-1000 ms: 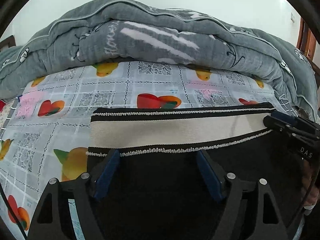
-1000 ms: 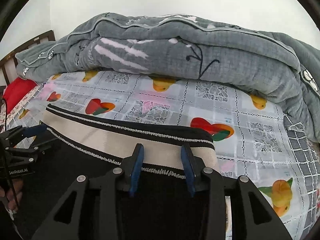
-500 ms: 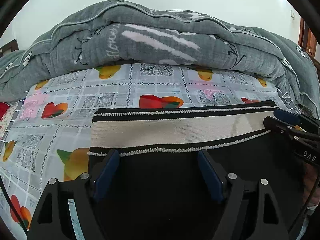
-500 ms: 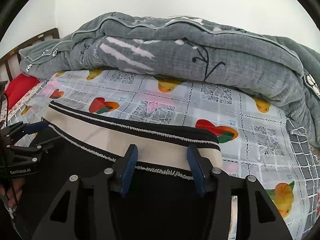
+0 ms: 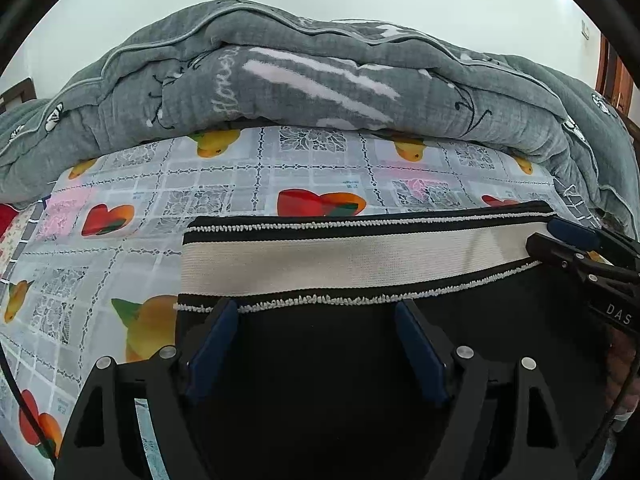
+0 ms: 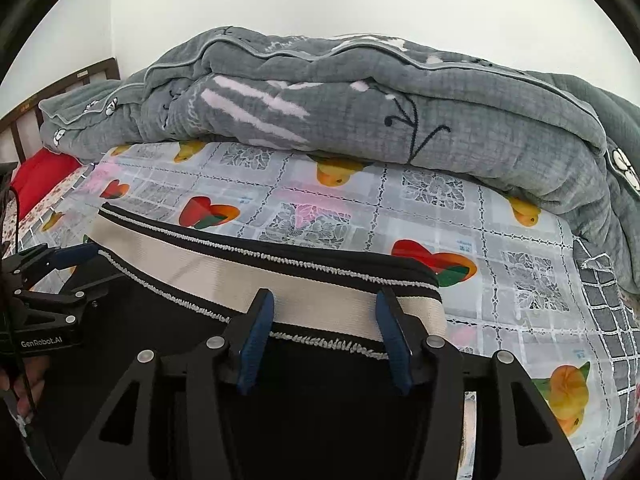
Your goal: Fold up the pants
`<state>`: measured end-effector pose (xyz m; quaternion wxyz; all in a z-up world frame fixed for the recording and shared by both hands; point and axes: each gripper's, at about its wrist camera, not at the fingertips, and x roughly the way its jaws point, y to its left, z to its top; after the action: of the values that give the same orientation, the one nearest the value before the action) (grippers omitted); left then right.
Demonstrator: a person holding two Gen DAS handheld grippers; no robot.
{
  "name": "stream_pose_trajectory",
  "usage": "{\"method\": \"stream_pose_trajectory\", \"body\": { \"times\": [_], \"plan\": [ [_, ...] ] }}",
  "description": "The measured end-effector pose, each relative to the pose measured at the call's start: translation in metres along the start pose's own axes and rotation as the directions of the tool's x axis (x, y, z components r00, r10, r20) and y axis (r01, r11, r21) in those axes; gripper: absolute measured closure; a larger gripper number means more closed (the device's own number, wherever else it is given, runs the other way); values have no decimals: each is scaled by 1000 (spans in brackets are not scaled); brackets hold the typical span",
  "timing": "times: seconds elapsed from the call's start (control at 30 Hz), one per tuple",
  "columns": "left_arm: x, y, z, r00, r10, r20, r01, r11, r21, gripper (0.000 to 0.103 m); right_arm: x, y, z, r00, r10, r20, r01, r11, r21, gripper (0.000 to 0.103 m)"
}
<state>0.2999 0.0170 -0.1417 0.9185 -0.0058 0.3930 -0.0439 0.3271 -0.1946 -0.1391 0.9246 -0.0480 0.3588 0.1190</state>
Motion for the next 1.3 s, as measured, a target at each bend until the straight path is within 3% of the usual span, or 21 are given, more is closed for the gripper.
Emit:
{"method": "stream_pose_trajectory", "body": {
  "times": [0.23, 1.3],
  "plan": [
    [-2, -2, -2, 999, 34, 21, -34, 999, -1, 21, 0, 0, 0, 1000, 0, 1, 0, 1000, 0, 49],
    [1, 1, -2, 999, 42, 25, -42, 999, -19, 20, -1, -1, 0, 1000, 25, 8, -25, 1000, 9, 47]
  ]
}}
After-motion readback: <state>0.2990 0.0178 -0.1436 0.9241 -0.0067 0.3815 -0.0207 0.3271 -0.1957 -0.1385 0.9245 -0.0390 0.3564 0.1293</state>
